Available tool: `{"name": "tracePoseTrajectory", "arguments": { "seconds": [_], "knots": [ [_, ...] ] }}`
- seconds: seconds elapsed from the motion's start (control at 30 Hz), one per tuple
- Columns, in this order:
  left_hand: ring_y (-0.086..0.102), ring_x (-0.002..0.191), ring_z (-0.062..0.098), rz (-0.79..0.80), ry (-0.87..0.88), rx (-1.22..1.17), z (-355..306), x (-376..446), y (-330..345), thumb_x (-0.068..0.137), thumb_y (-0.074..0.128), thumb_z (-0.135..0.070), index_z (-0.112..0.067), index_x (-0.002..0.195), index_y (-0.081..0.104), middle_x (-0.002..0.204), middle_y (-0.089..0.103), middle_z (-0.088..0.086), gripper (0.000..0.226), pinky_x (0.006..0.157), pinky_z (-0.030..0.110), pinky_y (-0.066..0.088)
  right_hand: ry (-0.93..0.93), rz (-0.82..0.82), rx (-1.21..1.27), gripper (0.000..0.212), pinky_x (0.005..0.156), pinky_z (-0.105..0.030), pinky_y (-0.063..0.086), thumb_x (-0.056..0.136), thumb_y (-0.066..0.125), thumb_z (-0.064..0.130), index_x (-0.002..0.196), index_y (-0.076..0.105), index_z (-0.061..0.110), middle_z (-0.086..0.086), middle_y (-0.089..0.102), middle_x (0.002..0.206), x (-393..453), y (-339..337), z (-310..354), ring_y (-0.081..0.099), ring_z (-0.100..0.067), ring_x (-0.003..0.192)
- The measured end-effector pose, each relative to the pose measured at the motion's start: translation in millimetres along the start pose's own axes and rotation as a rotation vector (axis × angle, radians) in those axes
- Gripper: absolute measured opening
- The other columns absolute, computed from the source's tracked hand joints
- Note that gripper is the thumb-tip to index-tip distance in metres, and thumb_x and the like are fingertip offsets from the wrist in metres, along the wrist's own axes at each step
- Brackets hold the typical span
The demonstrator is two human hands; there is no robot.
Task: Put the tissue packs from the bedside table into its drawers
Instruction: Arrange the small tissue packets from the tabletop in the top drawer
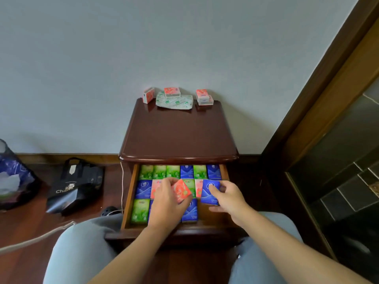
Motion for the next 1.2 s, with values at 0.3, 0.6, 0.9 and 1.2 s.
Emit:
{"name": "tracePoseTrajectory", "arguments": {
  "seconds": [0.3, 0.6, 0.9, 1.2],
  "knots": [
    [0.042, 0.131, 0.023, 0.103, -0.002, 0.209, 17, -26, 17, 0.092, 0.071, -0.021, -0.013, 0.145, 0.043, 0.142, 0.048, 0.002, 0.061, 0.106, 0.031, 0.038, -0.044, -0.151, -0.687, 0.035, 0.087, -0.032, 0.058, 0.094, 0.077, 0.029, 0.123, 0.069, 0.012, -0.007, 0.073, 0.123, -1, -6, -29, 0.070, -0.024, 0.109],
    [0.051, 0.125, 0.014, 0.134, -0.061, 0.131, 24, -22, 24, 0.096, 0.063, -0.054, -0.030, 0.149, 0.032, 0.142, 0.046, -0.006, 0.066, 0.086, 0.028, 0.045, 0.051, -0.143, -0.812, 0.044, 0.090, -0.041, 0.063, 0.094, 0.077, 0.039, 0.124, 0.062, 0.010, -0.009, 0.069, 0.127, 7, 2, -38, 0.071, -0.026, 0.111],
    [0.057, 0.118, 0.012, 0.120, -0.117, 0.083, 28, -21, 25, 0.087, 0.067, -0.067, -0.047, 0.142, 0.030, 0.142, 0.049, -0.013, 0.070, 0.080, 0.033, 0.052, -0.024, -0.202, -0.887, 0.042, 0.090, -0.040, 0.062, 0.094, 0.075, 0.043, 0.123, 0.065, 0.014, -0.006, 0.068, 0.129, 7, 9, -37, 0.068, -0.024, 0.118],
    [0.054, 0.117, 0.012, 0.162, -0.153, -0.089, 28, -15, 24, 0.088, 0.072, -0.058, -0.056, 0.140, 0.029, 0.140, 0.042, -0.015, 0.067, 0.083, 0.039, 0.056, -0.140, -0.212, -0.940, 0.036, 0.075, -0.031, 0.058, 0.099, 0.064, 0.048, 0.118, 0.067, 0.018, -0.002, 0.069, 0.127, 0, 6, -18, 0.068, -0.019, 0.112]
  ]
}}
Point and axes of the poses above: each hand's wrist, its own x-axis towards the middle knuckle, its own y-axis out of the palm, z = x × y, the point moved 10 cm from there along x, towards the middle knuckle
